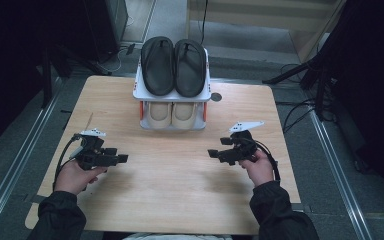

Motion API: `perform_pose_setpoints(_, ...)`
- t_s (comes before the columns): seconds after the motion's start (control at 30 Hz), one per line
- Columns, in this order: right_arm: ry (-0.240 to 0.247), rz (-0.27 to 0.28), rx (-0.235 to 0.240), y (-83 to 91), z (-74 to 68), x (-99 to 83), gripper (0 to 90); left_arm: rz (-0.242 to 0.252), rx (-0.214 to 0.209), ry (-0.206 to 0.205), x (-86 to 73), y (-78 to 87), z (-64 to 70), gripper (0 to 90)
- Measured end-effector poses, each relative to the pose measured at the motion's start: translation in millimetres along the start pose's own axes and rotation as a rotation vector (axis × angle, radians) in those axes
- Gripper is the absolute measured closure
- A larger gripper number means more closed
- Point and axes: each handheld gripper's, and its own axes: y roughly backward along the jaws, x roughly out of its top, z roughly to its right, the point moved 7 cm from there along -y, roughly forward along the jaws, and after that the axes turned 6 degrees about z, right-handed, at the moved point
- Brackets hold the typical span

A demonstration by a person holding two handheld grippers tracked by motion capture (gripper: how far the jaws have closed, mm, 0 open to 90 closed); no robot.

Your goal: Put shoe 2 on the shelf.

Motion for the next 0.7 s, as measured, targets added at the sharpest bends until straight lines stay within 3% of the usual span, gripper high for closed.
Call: perform_pose_setpoints(0.7, 0.011, 0.025, 0.011, -0.2, 2.1, 1.3, 25.1, 0.013, -0.009, 0.008, 1.6, -1.0, 0.6, 35.0)
